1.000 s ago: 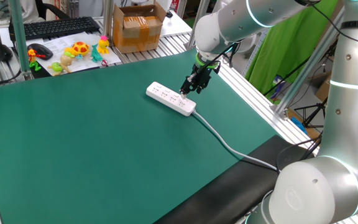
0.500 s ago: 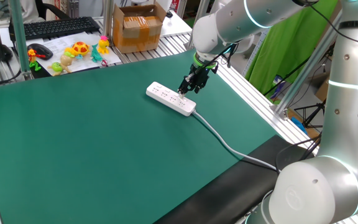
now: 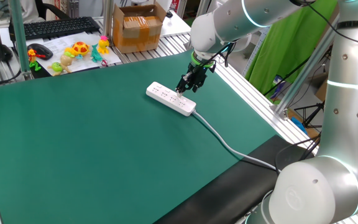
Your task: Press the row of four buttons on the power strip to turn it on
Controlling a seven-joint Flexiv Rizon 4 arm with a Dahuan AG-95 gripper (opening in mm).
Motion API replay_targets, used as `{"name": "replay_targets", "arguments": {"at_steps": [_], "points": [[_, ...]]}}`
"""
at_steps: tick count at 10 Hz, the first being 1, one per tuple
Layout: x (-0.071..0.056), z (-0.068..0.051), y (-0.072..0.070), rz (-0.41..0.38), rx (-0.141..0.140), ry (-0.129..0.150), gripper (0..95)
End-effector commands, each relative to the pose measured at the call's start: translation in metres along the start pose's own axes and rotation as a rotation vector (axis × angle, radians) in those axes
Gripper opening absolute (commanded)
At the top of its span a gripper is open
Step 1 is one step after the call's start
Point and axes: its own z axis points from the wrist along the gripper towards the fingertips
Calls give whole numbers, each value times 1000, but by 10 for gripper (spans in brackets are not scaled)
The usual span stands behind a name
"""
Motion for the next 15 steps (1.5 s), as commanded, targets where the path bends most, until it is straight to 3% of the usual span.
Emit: {"name": "replay_targets", "arguments": {"at_steps": [1, 5, 15], "points": [[-2, 1, -1, -2, -1, -3, 760], [-11, 1, -4, -8, -2, -2, 760], [-18, 5, 0, -2, -1, -11, 760]]}}
